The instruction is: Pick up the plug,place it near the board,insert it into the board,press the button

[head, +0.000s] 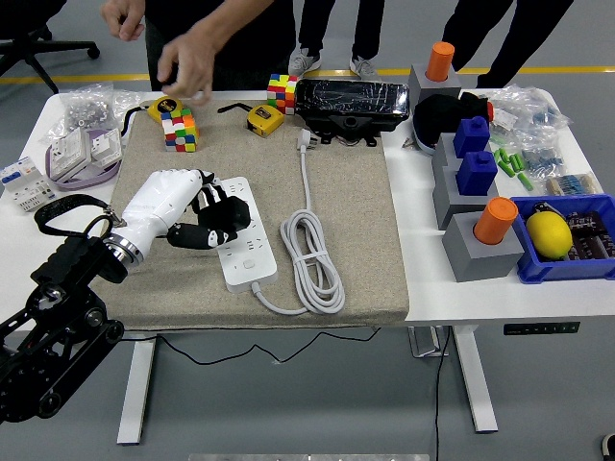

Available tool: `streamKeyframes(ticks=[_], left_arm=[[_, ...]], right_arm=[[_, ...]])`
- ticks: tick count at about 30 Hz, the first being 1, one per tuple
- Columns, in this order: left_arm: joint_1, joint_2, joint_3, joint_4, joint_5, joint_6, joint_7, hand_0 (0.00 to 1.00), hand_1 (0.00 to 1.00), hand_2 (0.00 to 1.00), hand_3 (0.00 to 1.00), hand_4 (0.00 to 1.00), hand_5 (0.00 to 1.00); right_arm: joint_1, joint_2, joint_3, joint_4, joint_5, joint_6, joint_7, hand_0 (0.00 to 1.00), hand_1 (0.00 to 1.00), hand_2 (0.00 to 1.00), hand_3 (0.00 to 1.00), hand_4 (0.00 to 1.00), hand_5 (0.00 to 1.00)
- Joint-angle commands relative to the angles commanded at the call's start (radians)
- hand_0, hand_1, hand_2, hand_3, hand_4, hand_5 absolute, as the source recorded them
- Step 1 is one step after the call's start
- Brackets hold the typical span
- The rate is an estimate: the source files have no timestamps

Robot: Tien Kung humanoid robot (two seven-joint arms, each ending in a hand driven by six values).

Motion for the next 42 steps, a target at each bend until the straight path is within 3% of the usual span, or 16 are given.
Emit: streamKeyframes(ticks=[14, 42], left_arm=[[-0.037, -0.002, 0.029, 0.121, -0.012, 0.012, -0.022, 0.249, 0.333, 0.364, 0.515, 0.752, 0.002], [-0.097, 0.004, 0.038, 0.229, -0.028, 0.033, -0.057, 0.252, 0.345, 0.372, 0.521, 0.751, 0.002]], right_arm=[[-0.002, -0.002, -0.001, 0.0, -0.002, -0.003, -0.004, 0.783, 0.727, 0.731, 0.765, 0.998, 0.998], [0.008, -0.006, -0.013, 0.0, 0.014, -0.002, 0.0, 0.783, 0.727, 0.73, 0.765, 0.998, 0.998]])
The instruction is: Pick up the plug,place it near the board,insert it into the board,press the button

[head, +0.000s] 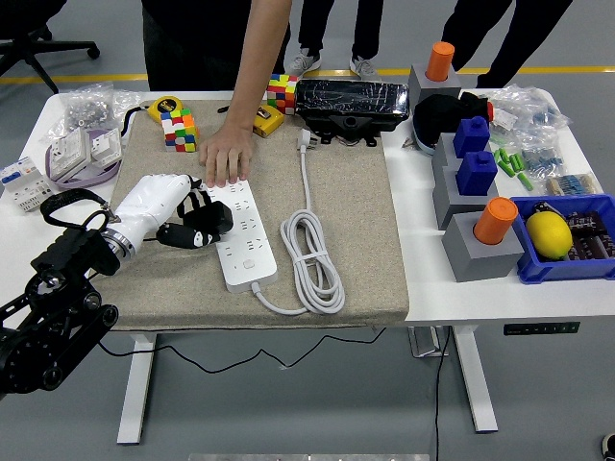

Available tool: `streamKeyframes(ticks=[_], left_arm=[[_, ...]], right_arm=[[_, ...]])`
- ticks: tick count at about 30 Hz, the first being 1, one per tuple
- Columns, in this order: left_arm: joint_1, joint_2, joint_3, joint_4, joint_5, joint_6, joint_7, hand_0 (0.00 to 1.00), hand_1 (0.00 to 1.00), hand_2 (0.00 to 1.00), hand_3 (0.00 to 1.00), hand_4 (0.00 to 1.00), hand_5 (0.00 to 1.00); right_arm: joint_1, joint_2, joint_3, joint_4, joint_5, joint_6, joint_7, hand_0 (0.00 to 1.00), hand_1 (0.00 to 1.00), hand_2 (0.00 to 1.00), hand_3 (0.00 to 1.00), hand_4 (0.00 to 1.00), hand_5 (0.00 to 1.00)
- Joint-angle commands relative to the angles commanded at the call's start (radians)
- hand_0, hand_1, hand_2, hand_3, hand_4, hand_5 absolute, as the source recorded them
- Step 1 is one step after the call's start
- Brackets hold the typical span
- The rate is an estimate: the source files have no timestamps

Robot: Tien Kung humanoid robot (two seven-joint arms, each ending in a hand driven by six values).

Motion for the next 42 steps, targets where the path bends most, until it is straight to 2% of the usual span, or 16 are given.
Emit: streamKeyframes(ticks=[25, 40, 41, 42], left_arm=[[-0.006, -0.003, 0.007, 0.041, 0.008, 0.004, -0.011, 0.256, 0.382, 0.399, 0.527, 0.755, 0.002], [-0.004, 0.002, 0.024, 0.043, 0.017, 0.003, -0.012, 0.256, 0.395, 0.408, 0.529, 0.757, 0.002], [-0.005, 0.003, 0.026, 0.042, 0.017, 0.003, -0.012, 0.258, 0.435, 0.417, 0.532, 0.761, 0.002], [-0.006, 0.003, 0.027, 0.041, 0.017, 0.003, -0.012, 0.258, 0.435, 0.417, 0.532, 0.761, 0.002]], right_arm=[[-0.001, 0.001, -0.005, 0.0, 0.005, 0.001, 0.005, 0.783, 0.727, 0.73, 0.765, 0.998, 0.998], [-0.004, 0.0, -0.007, 0.0, 0.008, -0.001, 0.005, 0.783, 0.726, 0.73, 0.765, 0.998, 0.998], [-0.004, 0.0, -0.008, 0.0, 0.008, 0.0, 0.004, 0.782, 0.727, 0.73, 0.764, 0.998, 0.998], [-0.004, 0.0, -0.008, 0.0, 0.008, 0.0, 0.004, 0.782, 0.727, 0.73, 0.764, 0.998, 0.998]])
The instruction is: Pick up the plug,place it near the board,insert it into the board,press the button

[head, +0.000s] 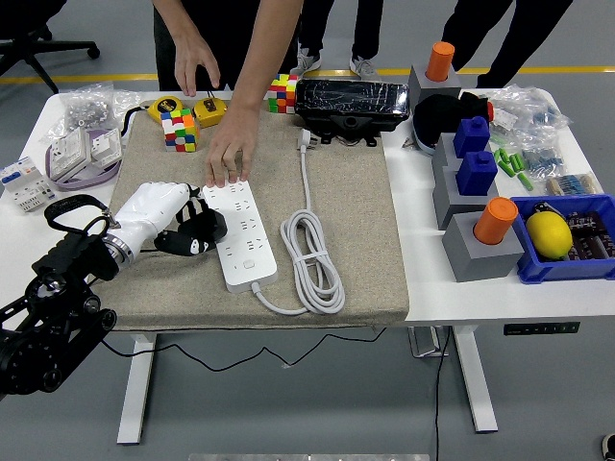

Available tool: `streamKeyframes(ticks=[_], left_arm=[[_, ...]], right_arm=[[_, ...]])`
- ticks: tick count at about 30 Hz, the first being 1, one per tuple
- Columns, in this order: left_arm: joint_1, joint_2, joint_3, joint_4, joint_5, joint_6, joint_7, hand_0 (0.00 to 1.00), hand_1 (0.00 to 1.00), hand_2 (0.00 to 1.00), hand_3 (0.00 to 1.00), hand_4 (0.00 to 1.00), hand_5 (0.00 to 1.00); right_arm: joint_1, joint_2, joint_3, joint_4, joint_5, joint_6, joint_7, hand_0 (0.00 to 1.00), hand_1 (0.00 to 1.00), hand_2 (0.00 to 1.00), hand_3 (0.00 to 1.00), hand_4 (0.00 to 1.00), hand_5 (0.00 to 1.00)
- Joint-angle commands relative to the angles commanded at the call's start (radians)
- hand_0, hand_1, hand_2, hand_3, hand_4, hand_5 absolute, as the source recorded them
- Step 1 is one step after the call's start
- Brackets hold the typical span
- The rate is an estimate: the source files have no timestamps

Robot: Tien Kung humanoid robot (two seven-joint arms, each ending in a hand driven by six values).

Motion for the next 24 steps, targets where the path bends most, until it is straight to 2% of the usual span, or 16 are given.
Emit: streamKeyframes(ticks=[4, 5, 10, 11, 16, 17, 22, 23, 24], left_arm=[[-0.004, 0.001, 0.0, 0.001, -0.001, -0.001, -0.003, 0.258, 0.435, 0.417, 0.532, 0.761, 0.002], [-0.005, 0.001, 0.0, 0.002, -0.002, -0.001, -0.004, 0.285, 0.513, 0.489, 0.54, 0.774, 0.002], [-0.007, -0.001, -0.008, 0.006, -0.001, 0.008, -0.008, 0.285, 0.513, 0.489, 0.54, 0.774, 0.002], [-0.007, -0.003, -0.014, 0.007, 0.004, 0.01, -0.008, 0.354, 0.564, 0.587, 0.572, 0.818, 0.002], [-0.012, -0.002, -0.016, 0.005, 0.013, 0.006, -0.005, 0.354, 0.564, 0.587, 0.572, 0.818, 0.002], [-0.012, -0.002, -0.016, 0.005, 0.013, 0.006, -0.004, 0.423, 0.66, 0.639, 0.606, 0.863, 0.002], [-0.014, -0.002, -0.017, 0.004, 0.019, 0.001, -0.002, 0.423, 0.66, 0.639, 0.606, 0.863, 0.002], [-0.014, -0.002, -0.016, 0.004, 0.021, 0.0, -0.002, 0.473, 0.705, 0.726, 0.633, 0.888, 0.002], [-0.014, -0.001, -0.014, 0.004, 0.023, 0.002, -0.002, 0.473, 0.705, 0.726, 0.633, 0.888, 0.002]], right_arm=[[0.001, -0.001, -0.001, 0.0, 0.002, 0.0, 0.001, 0.782, 0.727, 0.73, 0.764, 0.998, 0.998], [0.002, -0.001, -0.001, 0.0, 0.002, 0.0, 0.001, 0.782, 0.726, 0.73, 0.764, 0.998, 0.998], [0.003, -0.001, 0.0, 0.0, 0.003, 0.002, 0.001, 0.782, 0.726, 0.73, 0.764, 0.998, 0.998], [0.003, -0.001, 0.0, 0.0, 0.003, 0.003, 0.002, 0.782, 0.726, 0.73, 0.764, 0.998, 0.998], [0.005, -0.002, 0.0, 0.0, 0.004, 0.003, 0.002, 0.782, 0.726, 0.73, 0.764, 0.998, 0.998], [0.005, -0.002, 0.0, 0.0, 0.004, 0.003, 0.002, 0.782, 0.726, 0.73, 0.764, 0.998, 0.998], [0.005, -0.002, 0.003, 0.0, 0.002, 0.002, 0.004, 0.782, 0.726, 0.73, 0.764, 0.998, 0.998], [0.005, -0.002, 0.003, 0.0, 0.001, 0.002, 0.004, 0.782, 0.726, 0.73, 0.765, 0.998, 0.998], [0.005, -0.002, 0.003, 0.0, 0.001, 0.002, 0.005, 0.782, 0.726, 0.73, 0.765, 0.998, 0.998]])
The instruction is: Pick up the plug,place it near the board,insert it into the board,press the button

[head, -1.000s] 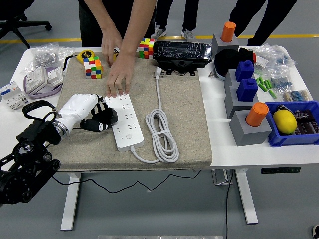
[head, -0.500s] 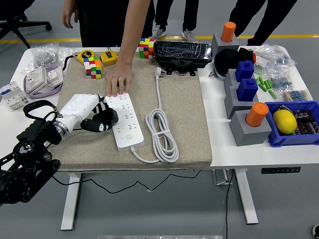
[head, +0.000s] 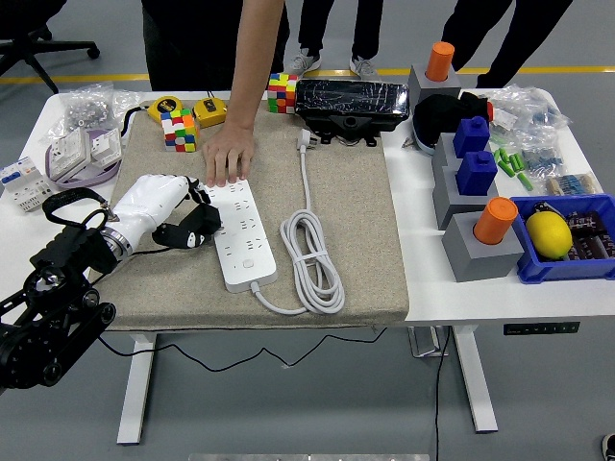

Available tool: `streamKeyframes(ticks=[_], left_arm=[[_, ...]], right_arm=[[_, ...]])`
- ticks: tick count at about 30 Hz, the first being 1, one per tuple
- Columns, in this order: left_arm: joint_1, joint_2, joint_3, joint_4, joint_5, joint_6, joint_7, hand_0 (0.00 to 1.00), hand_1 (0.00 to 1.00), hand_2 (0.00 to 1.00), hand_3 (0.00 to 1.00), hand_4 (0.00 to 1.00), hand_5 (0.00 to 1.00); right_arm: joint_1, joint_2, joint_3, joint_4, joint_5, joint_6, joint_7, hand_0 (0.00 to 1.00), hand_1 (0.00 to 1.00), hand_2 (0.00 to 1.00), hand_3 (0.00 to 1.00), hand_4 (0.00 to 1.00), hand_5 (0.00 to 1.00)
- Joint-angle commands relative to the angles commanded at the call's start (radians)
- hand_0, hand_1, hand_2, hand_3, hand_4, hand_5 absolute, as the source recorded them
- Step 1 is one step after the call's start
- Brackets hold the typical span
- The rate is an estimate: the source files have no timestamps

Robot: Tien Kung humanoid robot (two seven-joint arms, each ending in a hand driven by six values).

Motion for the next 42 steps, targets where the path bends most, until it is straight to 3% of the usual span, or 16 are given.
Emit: streamKeyframes(ticks=[20, 28, 29, 34, 35, 40, 42], left_arm=[[-0.003, 0.001, 0.002, -0.001, 0.004, 0.009, -0.004, 0.476, 0.706, 0.749, 0.636, 0.894, 0.002], [0.004, -0.002, 0.008, 0.018, -0.034, -0.026, -0.003, 0.477, 0.707, 0.762, 0.647, 0.935, 0.002], [0.005, -0.003, 0.009, 0.02, -0.039, -0.028, -0.004, 0.496, 0.734, 0.801, 0.832, 0.998, 0.187], [0.002, -0.004, 0.006, 0.021, -0.046, -0.03, -0.005, 0.496, 0.734, 0.801, 0.832, 0.998, 0.187], [0.001, -0.003, 0.006, 0.021, -0.045, -0.028, -0.005, 0.453, 0.692, 0.737, 0.825, 0.998, 0.22], [-0.002, -0.004, 0.006, 0.022, -0.038, -0.021, -0.002, 0.453, 0.692, 0.737, 0.825, 0.998, 0.22], [-0.003, -0.005, 0.007, 0.023, -0.033, -0.015, -0.002, 0.404, 0.655, 0.695, 0.805, 0.998, 0.21]], right_arm=[[-0.003, 0.001, 0.0, 0.0, 0.0, -0.006, 0.001, 0.782, 0.725, 0.73, 0.764, 0.998, 0.998], [-0.005, 0.001, -0.007, 0.0, 0.003, -0.006, 0.0, 0.783, 0.724, 0.73, 0.764, 0.998, 0.998], [-0.006, 0.001, -0.007, 0.0, 0.004, -0.006, 0.0, 0.782, 0.725, 0.729, 0.764, 0.998, 0.998], [-0.006, 0.002, -0.008, 0.0, 0.004, -0.006, -0.001, 0.782, 0.725, 0.729, 0.764, 0.998, 0.998], [-0.005, 0.001, -0.008, 0.0, 0.004, -0.007, -0.002, 0.782, 0.725, 0.729, 0.764, 0.998, 0.998], [-0.004, 0.0, -0.007, 0.0, 0.004, -0.006, -0.002, 0.782, 0.725, 0.729, 0.764, 0.998, 0.998], [-0.003, 0.0, -0.005, 0.0, 0.002, -0.006, -0.002, 0.781, 0.725, 0.729, 0.764, 0.998, 0.998]])
